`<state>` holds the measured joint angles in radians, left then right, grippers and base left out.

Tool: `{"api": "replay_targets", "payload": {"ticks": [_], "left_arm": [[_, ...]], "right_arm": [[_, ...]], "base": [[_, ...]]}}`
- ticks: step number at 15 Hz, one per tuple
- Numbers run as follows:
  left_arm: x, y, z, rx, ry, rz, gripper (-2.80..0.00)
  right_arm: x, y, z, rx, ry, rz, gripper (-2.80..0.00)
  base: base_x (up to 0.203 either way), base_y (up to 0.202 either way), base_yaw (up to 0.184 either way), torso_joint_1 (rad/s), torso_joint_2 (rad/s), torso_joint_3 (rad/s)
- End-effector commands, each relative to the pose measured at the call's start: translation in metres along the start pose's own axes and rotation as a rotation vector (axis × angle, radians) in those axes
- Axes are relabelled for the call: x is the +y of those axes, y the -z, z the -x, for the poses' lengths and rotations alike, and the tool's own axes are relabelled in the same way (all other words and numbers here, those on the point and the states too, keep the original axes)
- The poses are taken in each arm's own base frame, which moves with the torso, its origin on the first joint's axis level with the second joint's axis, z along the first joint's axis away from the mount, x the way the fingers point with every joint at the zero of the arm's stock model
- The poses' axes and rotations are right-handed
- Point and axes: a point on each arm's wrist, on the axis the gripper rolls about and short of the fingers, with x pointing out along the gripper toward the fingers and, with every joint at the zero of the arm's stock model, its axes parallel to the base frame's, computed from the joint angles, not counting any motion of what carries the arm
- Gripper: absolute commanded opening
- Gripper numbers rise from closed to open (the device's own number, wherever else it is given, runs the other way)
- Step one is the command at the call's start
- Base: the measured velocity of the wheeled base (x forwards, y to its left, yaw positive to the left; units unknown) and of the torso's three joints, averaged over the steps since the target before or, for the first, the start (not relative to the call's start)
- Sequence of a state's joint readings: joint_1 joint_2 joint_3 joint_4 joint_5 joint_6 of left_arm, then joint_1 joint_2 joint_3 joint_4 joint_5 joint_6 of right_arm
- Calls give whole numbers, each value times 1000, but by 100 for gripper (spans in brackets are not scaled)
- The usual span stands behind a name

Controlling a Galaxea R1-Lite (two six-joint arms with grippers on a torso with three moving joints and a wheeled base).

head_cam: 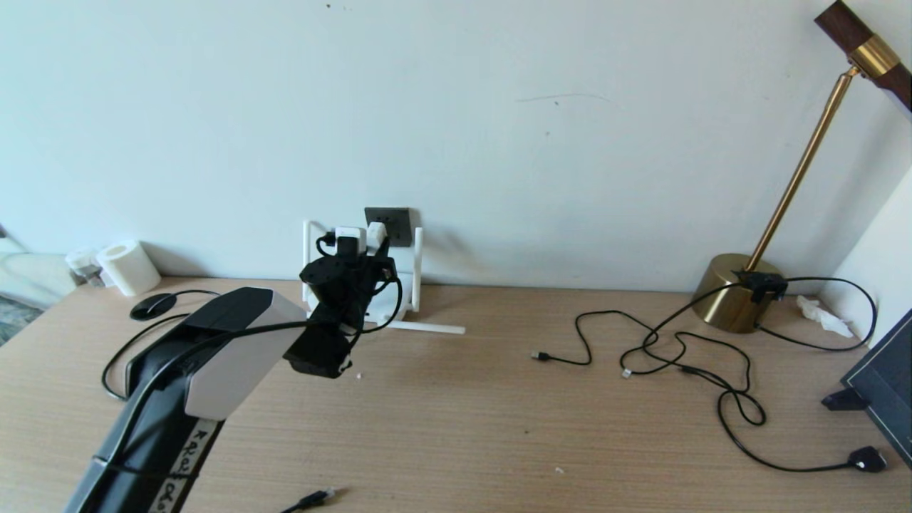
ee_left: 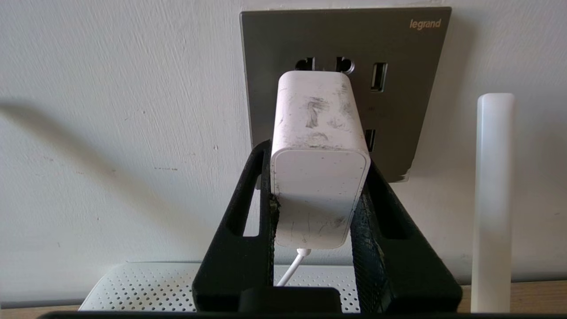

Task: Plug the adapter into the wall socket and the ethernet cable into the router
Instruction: Plug plug into socket

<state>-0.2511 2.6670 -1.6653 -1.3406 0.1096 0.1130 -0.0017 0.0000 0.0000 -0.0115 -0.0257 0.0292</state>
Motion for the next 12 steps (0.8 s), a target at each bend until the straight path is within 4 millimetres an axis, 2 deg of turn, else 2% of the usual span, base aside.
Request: {"api": "replay_targets", "payload": {"ticks": [1, 12], "left_arm": [[-3, -6, 0, -15, 5, 4, -280], [-8, -10, -1, -22, 13, 8, -280]], "right_arm": [[0, 0, 0, -1, 0, 0, -280], [0, 0, 0, -1, 0, 0, -280]], "base": [[0, 0, 0, 0, 0, 0], [0, 0, 0, 0, 0, 0]]}}
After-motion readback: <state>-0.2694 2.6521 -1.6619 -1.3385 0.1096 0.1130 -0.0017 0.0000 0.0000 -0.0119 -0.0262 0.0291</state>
